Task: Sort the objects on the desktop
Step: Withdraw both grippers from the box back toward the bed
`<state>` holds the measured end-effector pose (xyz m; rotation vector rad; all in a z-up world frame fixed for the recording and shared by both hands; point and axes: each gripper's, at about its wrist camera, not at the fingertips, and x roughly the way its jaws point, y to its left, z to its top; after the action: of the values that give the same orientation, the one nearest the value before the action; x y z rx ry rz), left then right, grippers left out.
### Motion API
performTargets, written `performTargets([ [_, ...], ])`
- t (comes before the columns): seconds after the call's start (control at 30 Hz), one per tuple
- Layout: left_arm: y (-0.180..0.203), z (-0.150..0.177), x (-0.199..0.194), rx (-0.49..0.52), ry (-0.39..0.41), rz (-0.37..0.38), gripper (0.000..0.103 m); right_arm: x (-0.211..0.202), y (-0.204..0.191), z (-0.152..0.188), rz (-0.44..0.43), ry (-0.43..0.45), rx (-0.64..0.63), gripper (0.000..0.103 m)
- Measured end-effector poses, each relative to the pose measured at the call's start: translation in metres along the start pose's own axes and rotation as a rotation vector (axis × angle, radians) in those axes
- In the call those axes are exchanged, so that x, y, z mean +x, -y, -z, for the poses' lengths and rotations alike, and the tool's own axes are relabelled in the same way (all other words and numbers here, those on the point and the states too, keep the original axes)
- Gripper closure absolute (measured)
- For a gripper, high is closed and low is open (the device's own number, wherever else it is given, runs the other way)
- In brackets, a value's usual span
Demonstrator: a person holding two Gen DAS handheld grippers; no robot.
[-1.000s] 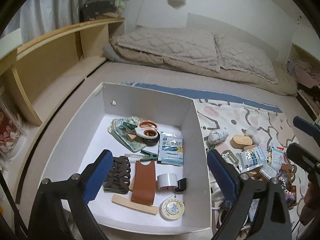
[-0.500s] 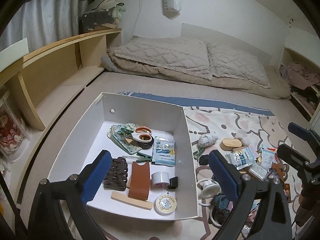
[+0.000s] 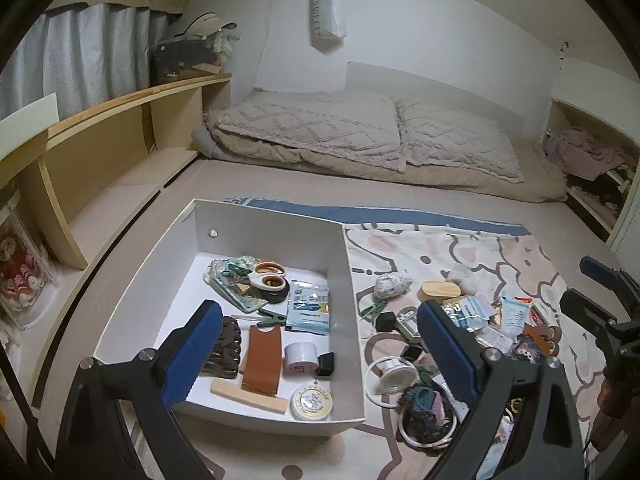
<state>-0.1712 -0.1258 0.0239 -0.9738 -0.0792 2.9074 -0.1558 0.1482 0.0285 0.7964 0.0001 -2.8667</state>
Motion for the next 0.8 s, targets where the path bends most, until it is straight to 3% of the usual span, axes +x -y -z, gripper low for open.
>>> performTargets([
  [0.4, 0.017, 0.005, -0.012, -0.015, 0.013, 0.063, 0.004, -0.032, 0.016, 0.019, 0.04, 0.026, 0.004, 0.0],
  [0.8, 0.032, 0.008, -0.02, 0.013, 0.043, 0.054, 0.004, -0.053, 0.039, 0.039, 0.113, 0.04, 0.033, 0.0],
])
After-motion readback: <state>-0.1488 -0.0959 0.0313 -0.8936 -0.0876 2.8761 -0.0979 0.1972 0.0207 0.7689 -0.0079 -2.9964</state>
